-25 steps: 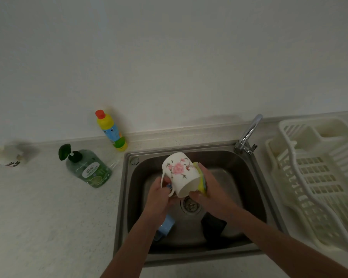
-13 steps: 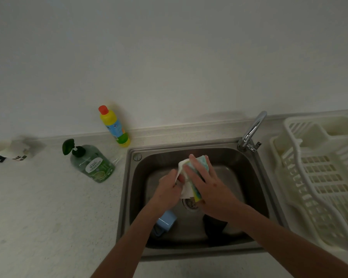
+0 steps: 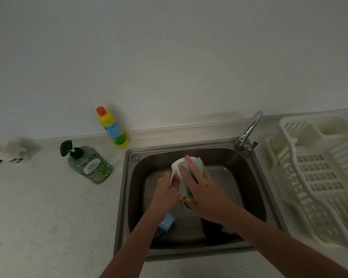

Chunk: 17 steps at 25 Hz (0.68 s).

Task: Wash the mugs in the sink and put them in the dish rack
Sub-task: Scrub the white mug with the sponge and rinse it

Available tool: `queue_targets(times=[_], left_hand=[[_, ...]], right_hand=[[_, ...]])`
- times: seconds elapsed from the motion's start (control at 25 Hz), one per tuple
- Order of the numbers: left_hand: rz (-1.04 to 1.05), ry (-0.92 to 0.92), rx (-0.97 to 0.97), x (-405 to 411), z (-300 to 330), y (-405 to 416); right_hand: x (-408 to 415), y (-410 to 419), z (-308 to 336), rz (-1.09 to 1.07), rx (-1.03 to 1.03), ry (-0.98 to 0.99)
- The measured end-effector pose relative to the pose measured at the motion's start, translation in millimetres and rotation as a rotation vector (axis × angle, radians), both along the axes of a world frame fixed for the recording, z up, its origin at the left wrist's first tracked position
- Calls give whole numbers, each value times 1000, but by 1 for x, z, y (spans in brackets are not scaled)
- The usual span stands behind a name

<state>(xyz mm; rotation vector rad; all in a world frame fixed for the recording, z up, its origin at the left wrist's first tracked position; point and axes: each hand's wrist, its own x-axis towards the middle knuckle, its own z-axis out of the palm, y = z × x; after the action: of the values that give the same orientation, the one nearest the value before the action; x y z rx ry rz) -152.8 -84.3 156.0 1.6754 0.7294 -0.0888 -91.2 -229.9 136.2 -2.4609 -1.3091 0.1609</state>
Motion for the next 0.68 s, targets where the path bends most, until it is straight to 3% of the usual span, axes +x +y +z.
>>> queue_targets(times=[0.16, 0.36, 0.44, 0.6, 0.68], left_hand=[[-143, 39, -18, -2, -3, -3], [109, -50, -436, -11, 3, -4], [158, -47, -417, -7, 1, -6], [92, 67, -63, 8, -10, -11], [-23, 74, -6, 8, -7, -15]], right_hand=[[21, -1, 0, -22, -32, 53], [32, -17, 9, -300, 296, 843], [22, -20, 6, -277, 270, 738], [-1, -12, -11, -40, 70, 91], [8, -7, -9, -45, 28, 11]])
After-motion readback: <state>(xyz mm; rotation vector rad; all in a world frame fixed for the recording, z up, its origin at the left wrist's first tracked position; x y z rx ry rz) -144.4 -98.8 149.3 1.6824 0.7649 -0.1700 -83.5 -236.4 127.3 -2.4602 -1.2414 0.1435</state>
